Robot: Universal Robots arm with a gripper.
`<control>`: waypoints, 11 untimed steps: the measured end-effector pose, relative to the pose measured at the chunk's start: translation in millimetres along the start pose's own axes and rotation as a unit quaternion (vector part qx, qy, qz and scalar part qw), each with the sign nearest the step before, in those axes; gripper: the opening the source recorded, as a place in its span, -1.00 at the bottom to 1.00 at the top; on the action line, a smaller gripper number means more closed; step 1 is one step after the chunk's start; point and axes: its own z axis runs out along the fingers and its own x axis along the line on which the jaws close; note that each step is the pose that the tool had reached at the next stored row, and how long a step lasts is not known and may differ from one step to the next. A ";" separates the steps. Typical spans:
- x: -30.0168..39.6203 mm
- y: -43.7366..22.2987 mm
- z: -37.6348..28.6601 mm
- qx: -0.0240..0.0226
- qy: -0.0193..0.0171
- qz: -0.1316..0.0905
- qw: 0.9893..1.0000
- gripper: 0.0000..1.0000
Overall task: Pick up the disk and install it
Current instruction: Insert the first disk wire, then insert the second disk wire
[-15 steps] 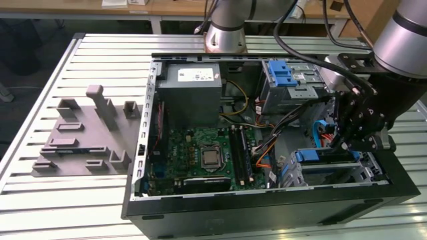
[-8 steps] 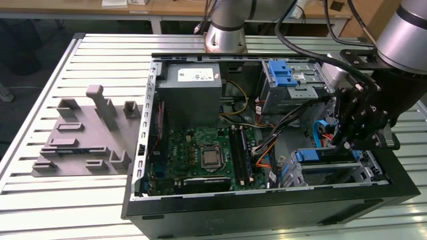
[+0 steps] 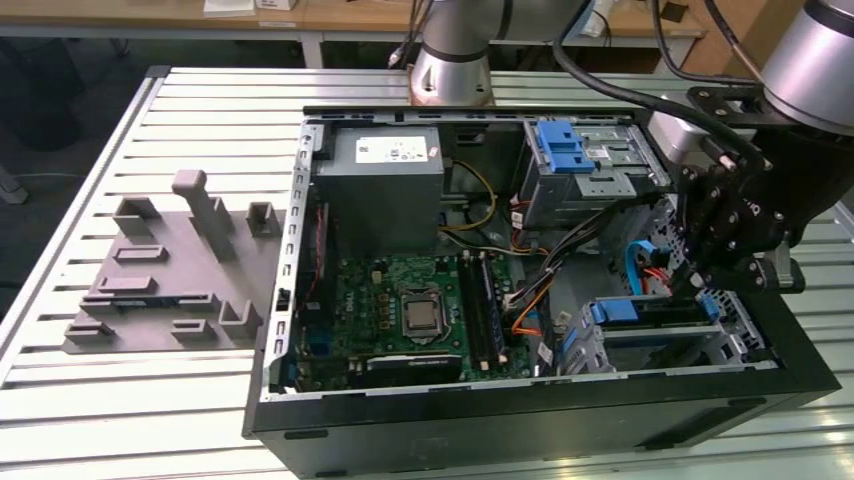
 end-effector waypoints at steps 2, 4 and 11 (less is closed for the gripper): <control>0.0 0.0 -0.1 0.000 0.000 0.000 1.000 -0.79; 0.0 0.0 -0.1 0.000 0.000 0.000 1.000 -0.79; 0.0 0.0 -0.6 0.000 0.000 0.000 1.000 -0.79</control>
